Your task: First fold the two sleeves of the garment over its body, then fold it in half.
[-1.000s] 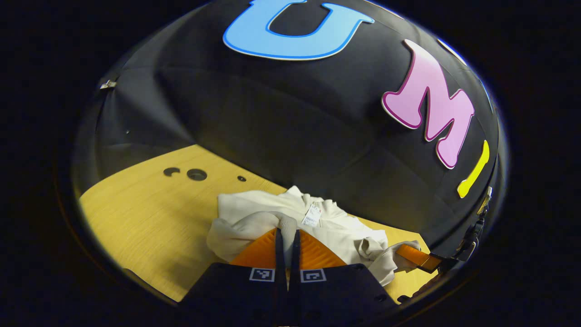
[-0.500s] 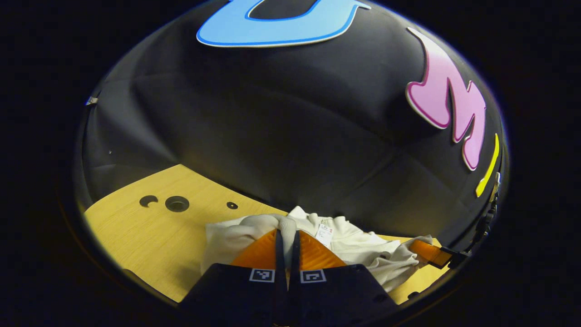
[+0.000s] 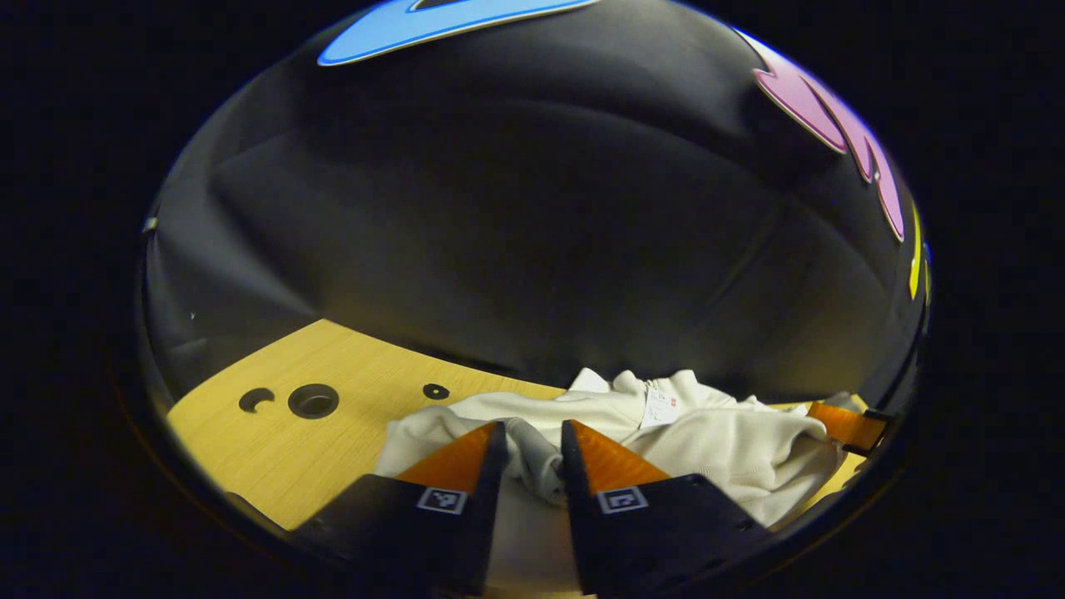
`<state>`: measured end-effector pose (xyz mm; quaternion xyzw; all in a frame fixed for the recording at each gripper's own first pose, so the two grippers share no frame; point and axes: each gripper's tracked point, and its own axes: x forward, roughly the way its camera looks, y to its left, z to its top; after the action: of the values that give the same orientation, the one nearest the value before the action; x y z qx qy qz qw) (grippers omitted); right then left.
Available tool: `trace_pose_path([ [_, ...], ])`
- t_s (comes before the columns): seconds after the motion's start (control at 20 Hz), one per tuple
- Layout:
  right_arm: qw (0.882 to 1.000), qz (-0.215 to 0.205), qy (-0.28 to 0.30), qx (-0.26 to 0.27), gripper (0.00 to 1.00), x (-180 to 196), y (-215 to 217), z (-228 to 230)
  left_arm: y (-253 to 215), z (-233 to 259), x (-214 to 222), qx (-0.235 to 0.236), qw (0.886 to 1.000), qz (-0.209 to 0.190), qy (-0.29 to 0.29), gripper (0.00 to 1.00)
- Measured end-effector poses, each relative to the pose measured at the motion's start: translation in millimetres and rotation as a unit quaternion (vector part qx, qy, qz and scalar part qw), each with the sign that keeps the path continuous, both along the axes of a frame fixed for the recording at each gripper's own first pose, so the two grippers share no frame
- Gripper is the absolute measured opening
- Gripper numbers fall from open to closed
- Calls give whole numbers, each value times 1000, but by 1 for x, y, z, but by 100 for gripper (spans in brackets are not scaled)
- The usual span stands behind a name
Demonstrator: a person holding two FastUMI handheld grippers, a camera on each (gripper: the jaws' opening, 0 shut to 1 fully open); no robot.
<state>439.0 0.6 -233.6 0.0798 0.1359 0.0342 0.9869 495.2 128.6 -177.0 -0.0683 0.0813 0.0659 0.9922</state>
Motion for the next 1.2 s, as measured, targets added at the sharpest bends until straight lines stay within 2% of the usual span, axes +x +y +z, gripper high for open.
trace_pose_path([
  [0.05,1000,3,-1,-6,66,-1,0,1,-3,6,-3,8,1000,1,-4,53],
  [0.1,1000,7,-1,-8,83,-2,0,3,-5,15,-7,14,1000,2,-13,64],
  [0.15,1000,7,-4,-7,88,-8,2,9,-9,28,-11,21,999,2,-24,76],
  [0.2,1000,5,-10,-8,99,-13,2,16,-12,38,-17,27,999,1,-37,83],
  [0.25,1000,2,-18,-13,100,-17,0,23,-18,51,-22,35,998,-9,-48,95],
  [0.4,998,0,-38,-44,99,-33,-10,47,-35,84,-51,53,996,-25,-68,96],
  [0.55,996,-11,-58,-64,99,-58,-18,74,-55,111,-85,25,995,-42,-82,96],
  [0.65,995,-15,-61,-78,98,-80,-24,90,-56,130,-114,23,995,-38,-88,96],
  [0.95,995,-30,-63,-64,99,-159,-35,143,-52,196,-219,48,992,-23,-115,96],
  [1.1,993,-52,-90,-56,98,-203,-49,183,-41,230,-275,78,988,-3,-134,96],
  [1.2,991,-59,-107,-59,98,-237,-57,209,-42,246,-315,82,985,-10,-149,96],
])
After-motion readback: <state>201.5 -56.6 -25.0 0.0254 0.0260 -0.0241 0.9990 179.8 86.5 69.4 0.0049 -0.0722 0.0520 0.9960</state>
